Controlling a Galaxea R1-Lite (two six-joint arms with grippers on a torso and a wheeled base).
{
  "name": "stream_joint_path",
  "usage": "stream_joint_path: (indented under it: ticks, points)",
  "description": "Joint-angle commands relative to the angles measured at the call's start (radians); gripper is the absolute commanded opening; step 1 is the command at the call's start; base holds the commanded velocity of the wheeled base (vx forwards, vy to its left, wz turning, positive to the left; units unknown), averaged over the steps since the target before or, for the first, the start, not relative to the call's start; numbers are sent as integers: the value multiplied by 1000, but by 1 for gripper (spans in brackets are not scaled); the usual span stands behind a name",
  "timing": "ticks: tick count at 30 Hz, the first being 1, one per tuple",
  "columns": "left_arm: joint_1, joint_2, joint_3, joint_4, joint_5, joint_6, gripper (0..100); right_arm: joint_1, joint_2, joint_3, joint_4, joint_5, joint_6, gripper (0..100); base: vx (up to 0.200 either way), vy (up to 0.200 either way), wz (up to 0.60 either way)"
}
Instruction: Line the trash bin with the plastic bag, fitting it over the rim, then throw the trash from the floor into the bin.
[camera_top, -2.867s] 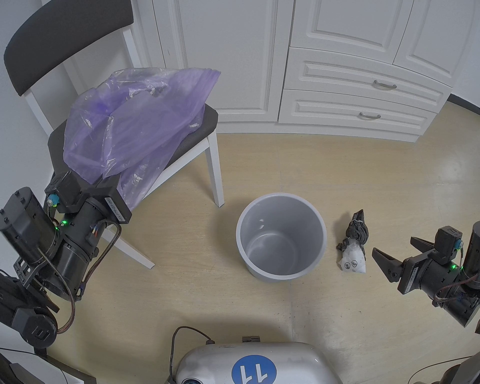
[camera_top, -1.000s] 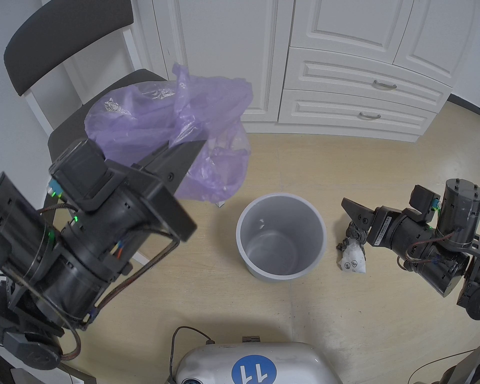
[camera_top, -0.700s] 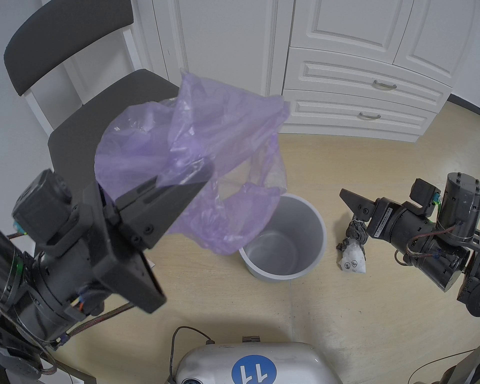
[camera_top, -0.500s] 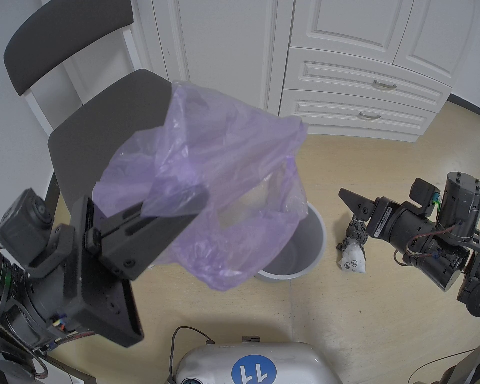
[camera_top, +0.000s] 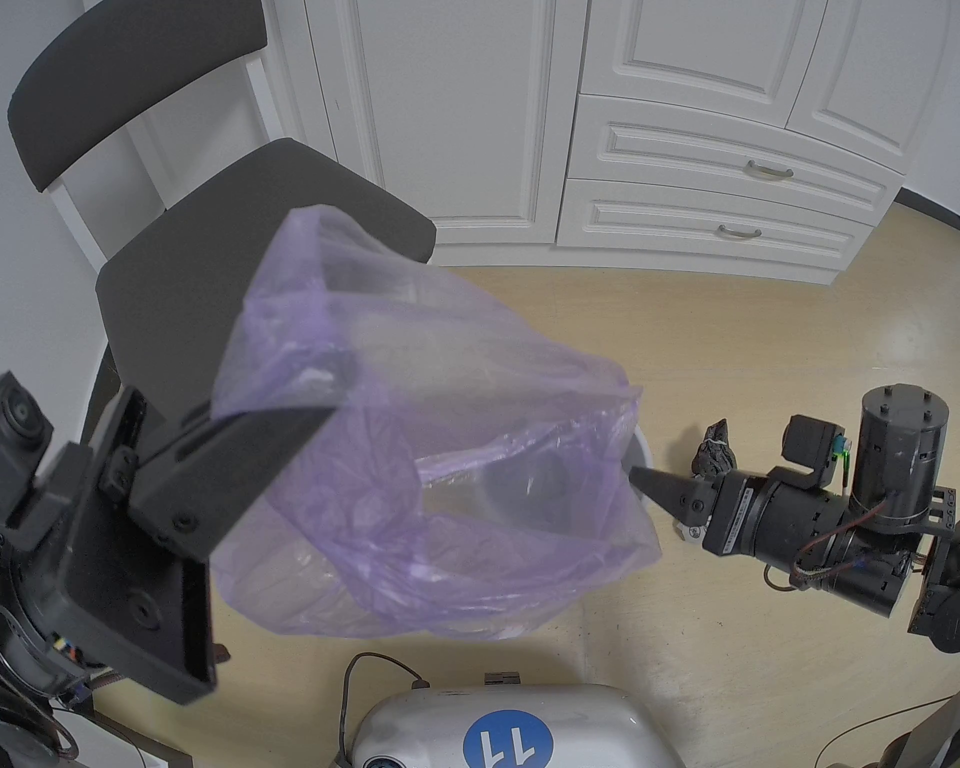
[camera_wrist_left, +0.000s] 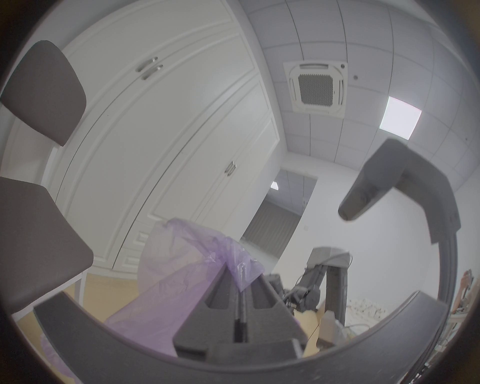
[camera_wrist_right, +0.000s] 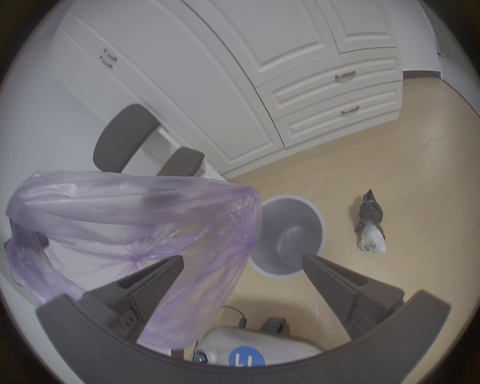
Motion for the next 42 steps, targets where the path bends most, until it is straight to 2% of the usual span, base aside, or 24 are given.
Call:
stream_joint_path:
  ticks: [1, 9, 15, 29, 30, 35, 40, 42]
  points:
    - [-3, 10, 11, -70, -6, -49, 0, 4, 1, 7, 55, 33, 2, 100, 0, 0, 0]
    - [-27, -19, 14, -71, -31, -78, 0, -8, 31, 6, 67, 72, 13, 100, 0, 0, 0]
    - [-59, -61, 14, -70, -31, -98, 0, -9, 36, 10, 67, 142, 66, 100, 0, 0, 0]
    - [-59, -67, 9, -70, -31, -99, 0, -3, 36, 38, 66, 153, 56, 100, 0, 0, 0]
    - [-59, -67, 9, -70, -31, -99, 0, -3, 36, 38, 66, 153, 56, 0, 0, 0, 0]
    - [-59, -64, 9, -70, -31, -119, 0, -5, 33, 33, 66, 179, 66, 0, 0, 0, 0]
    - [-40, -42, 9, -68, -29, -136, 0, -22, 12, 32, 53, 168, 65, 0, 0, 0, 0]
    - [-10, -11, 8, -68, -28, -138, 0, -46, -16, 33, 44, 167, 51, 0, 0, 0, 0]
